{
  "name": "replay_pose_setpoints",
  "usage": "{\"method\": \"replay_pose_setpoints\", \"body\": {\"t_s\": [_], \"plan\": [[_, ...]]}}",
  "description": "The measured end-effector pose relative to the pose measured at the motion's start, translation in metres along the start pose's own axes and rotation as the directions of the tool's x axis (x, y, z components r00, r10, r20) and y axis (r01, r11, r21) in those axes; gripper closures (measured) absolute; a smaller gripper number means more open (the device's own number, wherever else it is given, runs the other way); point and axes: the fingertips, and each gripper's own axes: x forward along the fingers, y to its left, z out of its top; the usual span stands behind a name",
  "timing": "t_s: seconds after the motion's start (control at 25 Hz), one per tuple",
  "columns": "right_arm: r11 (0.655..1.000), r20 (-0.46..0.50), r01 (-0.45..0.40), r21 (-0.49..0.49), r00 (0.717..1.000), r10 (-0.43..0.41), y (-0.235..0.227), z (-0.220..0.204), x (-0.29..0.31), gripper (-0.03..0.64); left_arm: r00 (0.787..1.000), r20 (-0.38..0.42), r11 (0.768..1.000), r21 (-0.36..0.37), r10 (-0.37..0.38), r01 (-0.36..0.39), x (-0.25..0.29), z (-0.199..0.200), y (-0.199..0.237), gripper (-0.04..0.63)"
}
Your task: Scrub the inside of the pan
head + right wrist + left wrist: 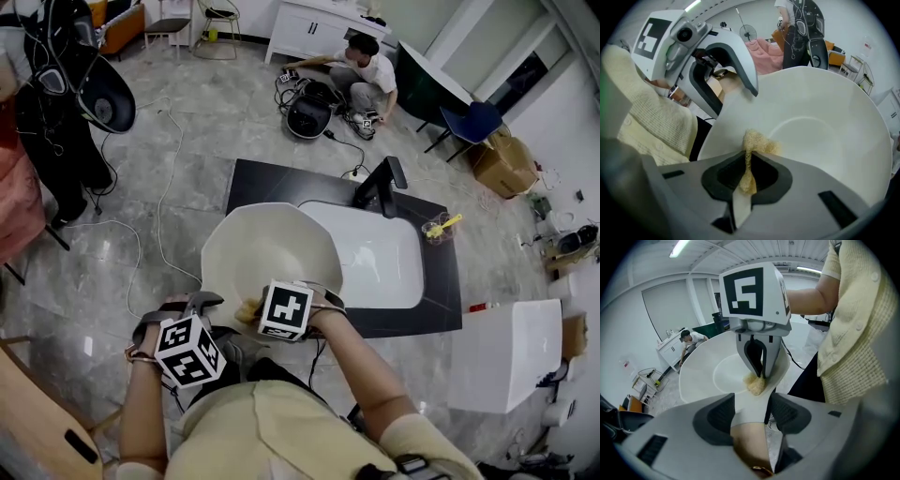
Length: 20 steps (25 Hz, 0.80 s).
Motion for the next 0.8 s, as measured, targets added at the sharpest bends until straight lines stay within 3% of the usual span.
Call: {"method": "replay_pose_setpoints", "body": {"t_s": [0.64, 0.8], "plan": [[0.998, 0.161, -0.056, 0.003, 0.985, 0.055, 0.024, 0.004, -0.024, 0.569, 1.0, 0.016, 1.0, 0.006, -0.003, 0.003, -0.003, 0.0, 0.0, 0.35], [0.999, 0.214, -0.042, 0.03, 0.976, 0.035, 0.02, 0.005, -0.033, 0.569, 0.999, 0.044, 1.0, -0.01, -0.008, 0.008, -0.009, 0.0, 0.003, 0.35]]}}
